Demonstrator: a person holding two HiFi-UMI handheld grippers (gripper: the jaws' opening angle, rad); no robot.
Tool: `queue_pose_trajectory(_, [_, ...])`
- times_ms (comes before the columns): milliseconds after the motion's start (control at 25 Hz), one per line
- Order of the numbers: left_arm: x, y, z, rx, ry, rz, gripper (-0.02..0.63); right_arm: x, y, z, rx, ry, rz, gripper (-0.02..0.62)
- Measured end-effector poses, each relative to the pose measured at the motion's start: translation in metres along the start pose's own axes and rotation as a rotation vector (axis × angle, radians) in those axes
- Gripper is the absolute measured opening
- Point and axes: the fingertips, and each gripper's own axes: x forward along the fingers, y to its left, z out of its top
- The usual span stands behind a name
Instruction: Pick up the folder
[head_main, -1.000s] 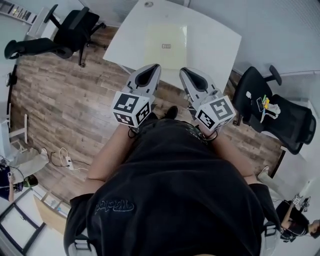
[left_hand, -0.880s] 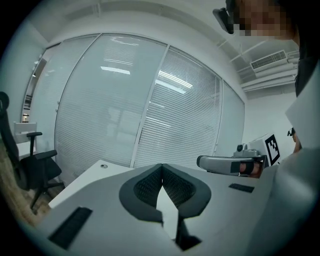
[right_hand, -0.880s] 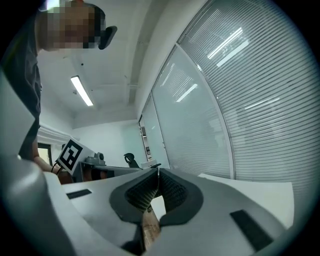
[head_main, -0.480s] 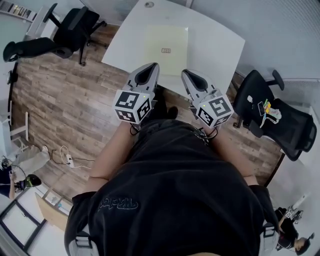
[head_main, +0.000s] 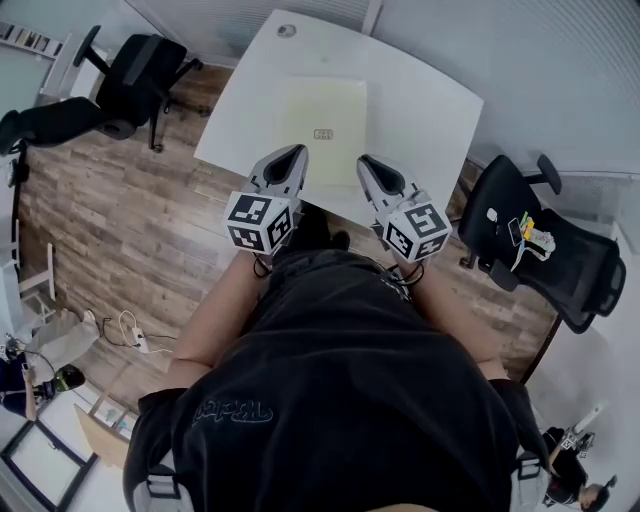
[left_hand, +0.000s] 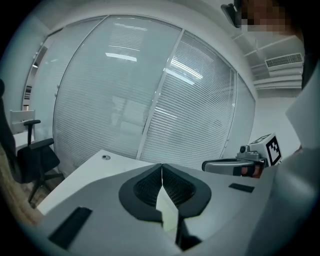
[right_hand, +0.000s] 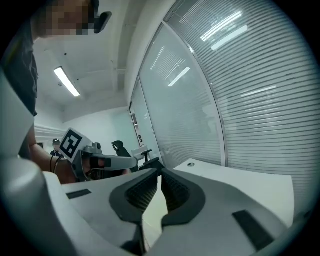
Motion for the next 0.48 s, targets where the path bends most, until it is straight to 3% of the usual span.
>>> queue_pose_trajectory(360, [0.052, 0.046, -0.027, -0.026, 0.131, 0.017, 0.017, 0.046, -0.056, -0.053, 0.069, 0.177, -0.025, 0.026])
queue_pose_trajectory(480, [0.066, 0.066, -0.043, -0.044, 0.185, 0.029, 0.017, 0.06, -0.07, -0.066, 0.081, 0.225, -0.034, 0.061])
